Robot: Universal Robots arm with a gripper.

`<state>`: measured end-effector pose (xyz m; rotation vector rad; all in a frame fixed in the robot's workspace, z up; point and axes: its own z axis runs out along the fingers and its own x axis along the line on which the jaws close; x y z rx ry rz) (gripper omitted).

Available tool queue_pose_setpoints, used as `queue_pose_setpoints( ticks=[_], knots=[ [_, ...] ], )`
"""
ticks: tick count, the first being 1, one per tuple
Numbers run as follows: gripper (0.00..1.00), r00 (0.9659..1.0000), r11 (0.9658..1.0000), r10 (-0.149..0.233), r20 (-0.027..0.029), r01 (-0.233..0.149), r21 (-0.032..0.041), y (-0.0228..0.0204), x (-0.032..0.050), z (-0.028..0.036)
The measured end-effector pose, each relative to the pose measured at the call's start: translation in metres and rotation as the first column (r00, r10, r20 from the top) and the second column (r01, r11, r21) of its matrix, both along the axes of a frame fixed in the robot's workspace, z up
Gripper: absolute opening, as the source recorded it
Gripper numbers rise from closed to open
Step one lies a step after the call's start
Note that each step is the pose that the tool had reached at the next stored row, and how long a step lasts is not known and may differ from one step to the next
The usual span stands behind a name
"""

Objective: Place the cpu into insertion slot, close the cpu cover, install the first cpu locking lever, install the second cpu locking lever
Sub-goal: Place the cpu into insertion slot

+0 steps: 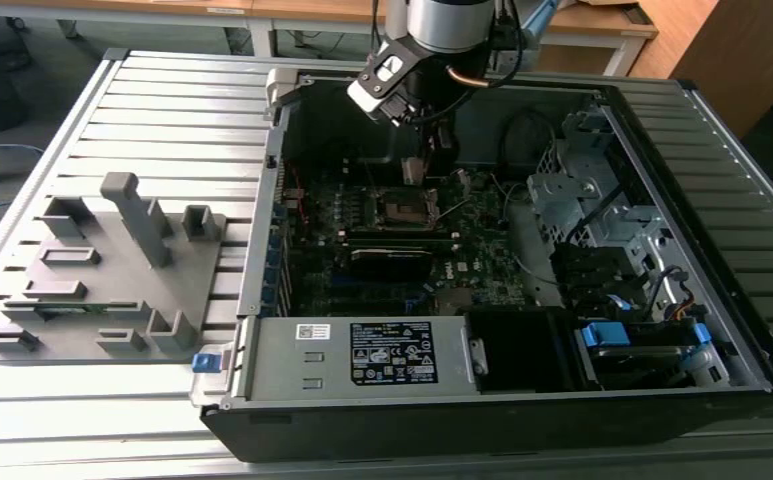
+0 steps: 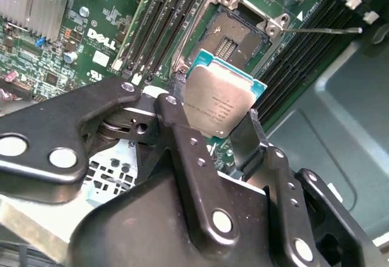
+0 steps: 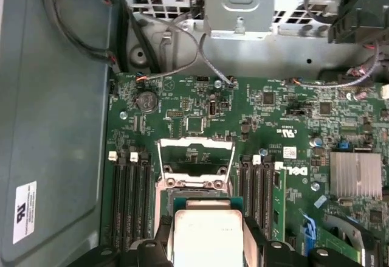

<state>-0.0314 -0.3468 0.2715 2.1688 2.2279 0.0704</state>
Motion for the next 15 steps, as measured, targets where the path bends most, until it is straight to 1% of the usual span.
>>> queue_pose_setpoints(
  ticks=[4, 10, 13, 15],
  knots=[
    [0.54, 0.9998, 0.9998, 0.018, 0.0003, -0.018, -0.0001, 0.0000, -0.0015, -0.0037],
    [0.54, 0.9998, 0.9998, 0.018, 0.0003, -0.018, -0.0003, 0.0000, -0.0017, -0.0039],
    [0.54, 0.9998, 0.9998, 0.018, 0.0004, -0.018, -0.0004, 0.0000, -0.0021, -0.0060],
    [0.54, 0.9998, 0.9998, 0.018, 0.0003, -0.018, -0.0005, 0.0000, -0.0021, -0.0062]
  ],
)
